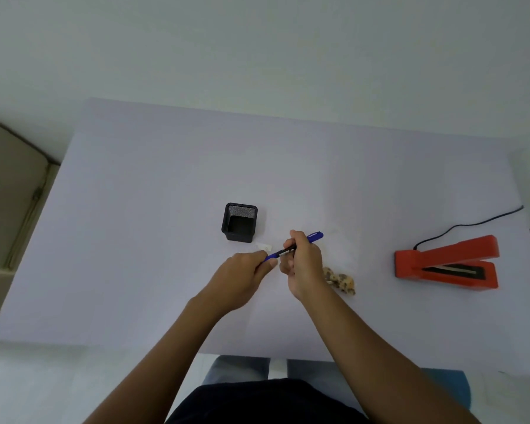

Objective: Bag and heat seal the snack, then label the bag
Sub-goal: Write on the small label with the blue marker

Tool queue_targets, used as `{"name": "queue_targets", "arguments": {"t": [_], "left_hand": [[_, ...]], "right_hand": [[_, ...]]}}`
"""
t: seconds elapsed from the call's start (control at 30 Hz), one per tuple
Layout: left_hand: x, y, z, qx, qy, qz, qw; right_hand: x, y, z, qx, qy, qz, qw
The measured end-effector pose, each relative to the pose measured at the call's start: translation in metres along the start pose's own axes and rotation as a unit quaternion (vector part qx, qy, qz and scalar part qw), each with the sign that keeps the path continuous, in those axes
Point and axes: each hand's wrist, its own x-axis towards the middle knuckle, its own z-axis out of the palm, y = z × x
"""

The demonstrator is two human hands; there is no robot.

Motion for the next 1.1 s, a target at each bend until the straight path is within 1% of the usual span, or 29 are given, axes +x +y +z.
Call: {"name": "queue_targets", "arguments": {"t": [0.07,0.17,0.2,0.23,0.27,0.33,0.37,0.4,0.43,0.47,0.5,0.53,0.57,0.6,0.67,0.7,0.73,0.77,0.83,0.97,1.1], "left_hand": [[-0.004,-0.001,0.001,0.009,0.024,0.029,0.999],[-0.005,-0.003,-0.002,0.054,0.07,0.066,0.994],[-0.005,-0.003,-0.003,0.057,0.069,0.068,0.994],[-0.005,-0.002,-0.003,0.042,0.06,0.061,0.995],[-0.006,0.001,-0.002,0.001,0.046,0.046,0.998],[-0.01,0.013,0.003,-0.131,0.026,-0.01,0.991],[-0.012,0.019,0.004,-0.2,0.018,-0.048,0.978],[-0.013,0.025,0.005,-0.274,0.013,-0.097,0.957],[-0.012,0.029,0.005,-0.354,0.008,-0.15,0.923],[-0.012,0.032,0.002,-0.436,0.006,-0.194,0.879],[-0.012,0.031,-0.002,-0.488,0.008,-0.217,0.845],[-0.012,0.03,-0.01,-0.512,0.009,-0.218,0.831],[-0.011,0.024,-0.014,-0.496,0.008,-0.207,0.843],[-0.01,0.016,-0.018,-0.452,0.006,-0.196,0.87],[-0.001,-0.013,-0.014,-0.291,0.008,-0.179,0.94],[0.007,-0.032,-0.007,-0.196,0.004,-0.173,0.965],[0.015,-0.05,0.001,-0.111,-0.001,-0.168,0.98],[0.021,-0.065,0.01,-0.051,-0.003,-0.161,0.986],[0.03,-0.081,0.022,0.02,0.009,-0.143,0.989],[0.043,-0.088,0.031,0.091,0.057,-0.126,0.986],[0.05,-0.099,0.041,0.146,0.056,-0.118,0.981]], "right_hand": [[-0.001,-0.002,0.0,-0.008,0.0,0.007,1.0],[-0.001,-0.002,0.002,-0.015,0.004,0.014,1.0],[0.0,-0.002,0.002,-0.012,0.005,0.02,1.0],[0.001,-0.002,0.001,-0.008,0.004,0.027,1.0],[0.001,-0.002,0.001,-0.004,0.001,0.034,0.999],[0.005,-0.002,0.002,-0.009,-0.005,0.043,0.999],[0.007,-0.002,0.003,-0.017,-0.002,0.046,0.999],[0.011,-0.002,0.003,-0.02,0.003,0.048,0.999],[0.017,-0.002,0.001,-0.01,0.015,0.049,0.999],[0.025,-0.003,-0.004,0.017,0.037,0.049,0.998],[0.035,-0.006,-0.013,0.046,0.07,0.041,0.996],[0.044,-0.01,-0.025,0.057,0.105,0.026,0.993],[0.052,-0.015,-0.038,0.044,0.135,0.009,0.99],[0.058,-0.019,-0.048,0.015,0.15,-0.004,0.989],[0.063,-0.021,-0.057,-0.041,0.136,-0.024,0.99],[0.063,-0.021,-0.054,-0.055,0.116,-0.032,0.991],[0.061,-0.019,-0.05,-0.066,0.096,-0.04,0.992],[0.058,-0.016,-0.044,-0.077,0.08,-0.046,0.993],[0.054,-0.007,-0.035,-0.098,0.062,-0.049,0.992],[0.051,0.017,-0.028,-0.132,0.037,-0.053,0.989],[0.05,0.028,-0.029,-0.156,0.035,-0.057,0.985]]}}
